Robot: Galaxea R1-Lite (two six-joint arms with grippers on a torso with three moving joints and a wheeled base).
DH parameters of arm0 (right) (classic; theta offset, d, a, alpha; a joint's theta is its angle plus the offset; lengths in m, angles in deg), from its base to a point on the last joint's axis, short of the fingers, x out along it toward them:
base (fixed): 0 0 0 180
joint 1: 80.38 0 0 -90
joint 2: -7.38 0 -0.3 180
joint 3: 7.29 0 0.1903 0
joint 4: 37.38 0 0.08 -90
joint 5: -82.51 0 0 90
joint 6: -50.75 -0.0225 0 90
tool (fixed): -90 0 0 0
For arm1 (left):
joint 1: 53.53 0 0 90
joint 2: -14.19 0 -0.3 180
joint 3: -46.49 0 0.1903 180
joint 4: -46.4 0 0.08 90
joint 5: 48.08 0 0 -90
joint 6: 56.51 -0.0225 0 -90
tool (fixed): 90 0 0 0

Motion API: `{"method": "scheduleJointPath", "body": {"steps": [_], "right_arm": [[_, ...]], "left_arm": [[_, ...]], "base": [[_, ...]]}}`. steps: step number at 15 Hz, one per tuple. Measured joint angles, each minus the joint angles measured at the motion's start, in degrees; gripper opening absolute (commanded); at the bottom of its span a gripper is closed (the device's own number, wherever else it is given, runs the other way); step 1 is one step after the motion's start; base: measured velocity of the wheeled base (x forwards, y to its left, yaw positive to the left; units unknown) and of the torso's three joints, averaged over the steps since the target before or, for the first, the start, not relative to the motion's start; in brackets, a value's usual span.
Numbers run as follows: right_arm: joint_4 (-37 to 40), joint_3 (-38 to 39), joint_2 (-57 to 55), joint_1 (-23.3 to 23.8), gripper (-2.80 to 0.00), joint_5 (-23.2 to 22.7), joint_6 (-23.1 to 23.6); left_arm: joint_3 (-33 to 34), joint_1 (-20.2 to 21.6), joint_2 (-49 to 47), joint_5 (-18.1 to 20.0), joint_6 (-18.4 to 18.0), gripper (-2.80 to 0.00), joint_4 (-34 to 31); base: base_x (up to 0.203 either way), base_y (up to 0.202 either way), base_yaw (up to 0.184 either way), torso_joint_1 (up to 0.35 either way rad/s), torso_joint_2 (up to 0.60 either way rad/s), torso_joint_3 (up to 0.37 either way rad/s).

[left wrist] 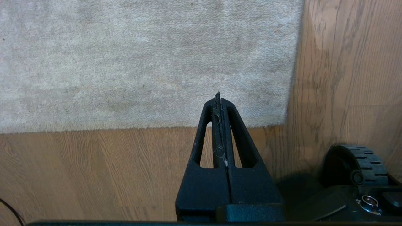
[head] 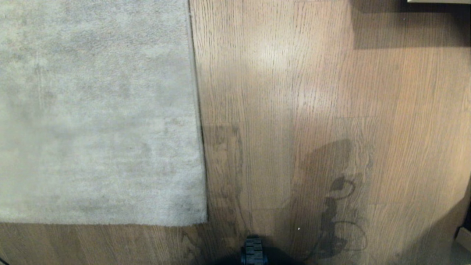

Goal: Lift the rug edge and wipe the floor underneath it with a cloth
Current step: Lift up the carpet

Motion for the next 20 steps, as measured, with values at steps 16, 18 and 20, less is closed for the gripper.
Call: {"method": "scheduleJointPath", "body": {"steps": [16, 18, 20], "right_arm": [[0.07, 0.0, 0.8, 0.02, -2.8, 0.03, -0.27], [0.07, 0.0, 0.8, 0.02, -2.8, 0.02, -0.28], [0.05, 0.0, 0.78, 0.02, -2.8, 0.0, -0.3]], "left_arm": [[0.0, 0.0, 0.0, -0.02, 0.0, -2.8, 0.03], [0.0, 0.0, 0.0, 0.01, -0.02, -2.8, 0.01], [0.0, 0.0, 0.0, -0.02, -0.02, -2.8, 0.01]], "base": [[0.0, 0.0, 0.0, 0.0, 0.0, 0.0], [0.0, 0.0, 0.0, 0.0, 0.0, 0.0], [0.0, 0.0, 0.0, 0.0, 0.0, 0.0]]}}
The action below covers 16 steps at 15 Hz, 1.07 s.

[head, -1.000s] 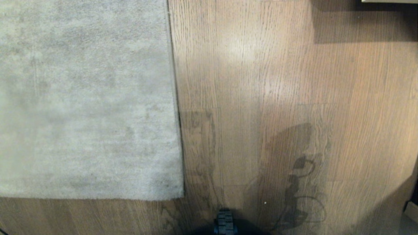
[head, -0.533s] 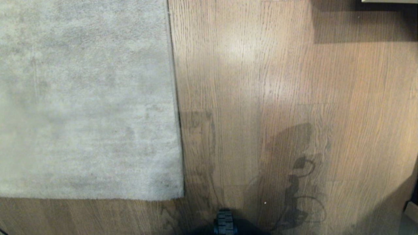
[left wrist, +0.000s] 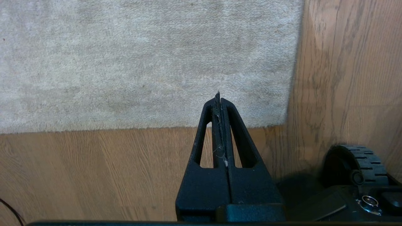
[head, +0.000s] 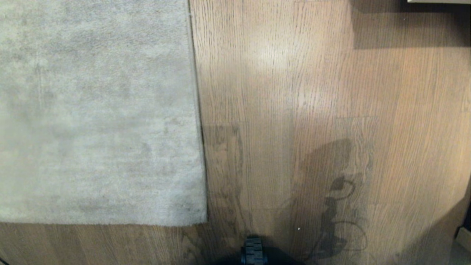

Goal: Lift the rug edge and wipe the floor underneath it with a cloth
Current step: Lift up the carpet

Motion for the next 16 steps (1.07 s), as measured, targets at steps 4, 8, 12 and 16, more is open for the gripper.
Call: {"method": "scheduleJointPath", "body": {"steps": [4, 8, 12, 16], "right_arm": [[0.02, 0.0, 0.0, 0.0, -2.8, 0.02, 0.02], [0.01, 0.0, -0.02, -0.02, -2.8, 0.02, 0.01], [0.0, 0.0, -0.05, -0.02, -2.8, 0.02, 0.02], [0.02, 0.0, -0.07, -0.02, -2.8, 0.02, 0.0]], "left_arm": [[0.0, 0.0, 0.0, 0.02, 0.02, -2.8, 0.0], [0.0, 0.0, 0.0, 0.03, 0.02, -2.8, 0.02], [0.0, 0.0, 0.0, 0.02, -0.04, -2.8, 0.02], [0.0, 0.0, 0.0, 0.03, -0.01, -2.8, 0.0]], "base": [[0.0, 0.0, 0.0, 0.0, 0.0, 0.0], [0.0, 0.0, 0.0, 0.0, 0.0, 0.0], [0.0, 0.0, 0.0, 0.0, 0.0, 0.0], [0.0, 0.0, 0.0, 0.0, 0.0, 0.0]]}}
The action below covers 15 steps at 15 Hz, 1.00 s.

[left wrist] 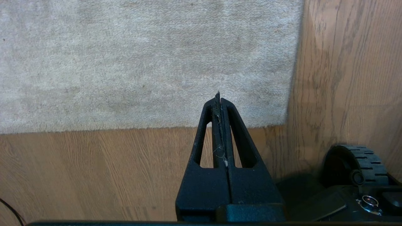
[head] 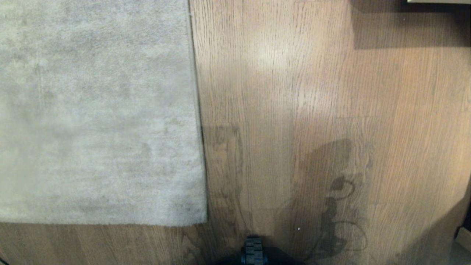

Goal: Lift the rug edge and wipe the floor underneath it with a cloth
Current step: Lift up the carpet

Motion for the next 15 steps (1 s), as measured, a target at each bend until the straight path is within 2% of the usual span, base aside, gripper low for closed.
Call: {"method": "scheduleJointPath", "body": {"steps": [15], "right_arm": [[-0.05, 0.0, -0.04, 0.0, -2.8, 0.0, 0.02]], "left_arm": [[0.0, 0.0, 0.0, 0.0, 0.12, -2.8, 0.07]], "base": [[-0.006, 0.0, 0.0, 0.0, 0.0, 0.0]]}}
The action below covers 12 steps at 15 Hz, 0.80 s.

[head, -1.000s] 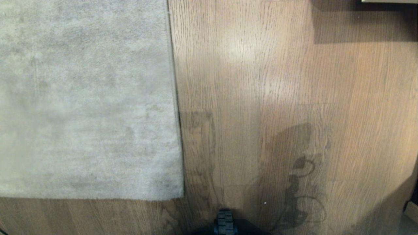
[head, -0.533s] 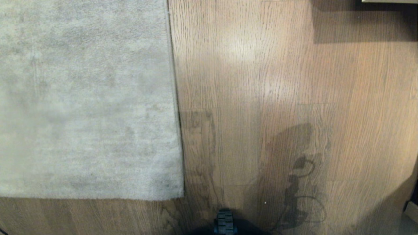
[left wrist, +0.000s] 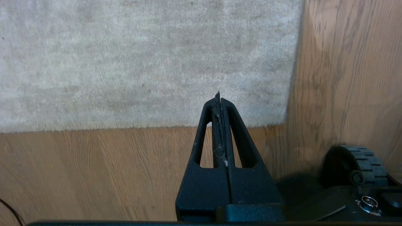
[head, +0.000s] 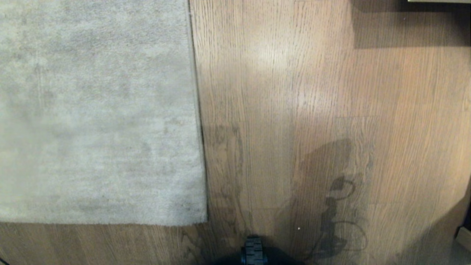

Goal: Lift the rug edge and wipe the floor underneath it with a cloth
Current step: Lift up the carpet

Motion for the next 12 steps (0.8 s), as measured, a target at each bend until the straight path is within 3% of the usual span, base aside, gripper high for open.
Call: {"method": "scheduleJointPath", "body": {"steps": [8, 12], "right_arm": [[0.07, 0.0, 0.0, 0.0, -2.8, 0.0, 0.0], [0.02, 0.0, 0.0, -0.02, -2.8, 0.0, 0.02]], "left_arm": [[0.0, 0.0, 0.0, -0.02, -0.03, -2.8, -0.09], [0.0, 0.0, 0.0, -0.02, -0.08, -2.8, -0.02]], "base": [[-0.188, 0.0, 0.0, 0.002, 0.0, 0.001], [-0.029, 0.0, 0.001, -0.001, 0.0, 0.001]]}}
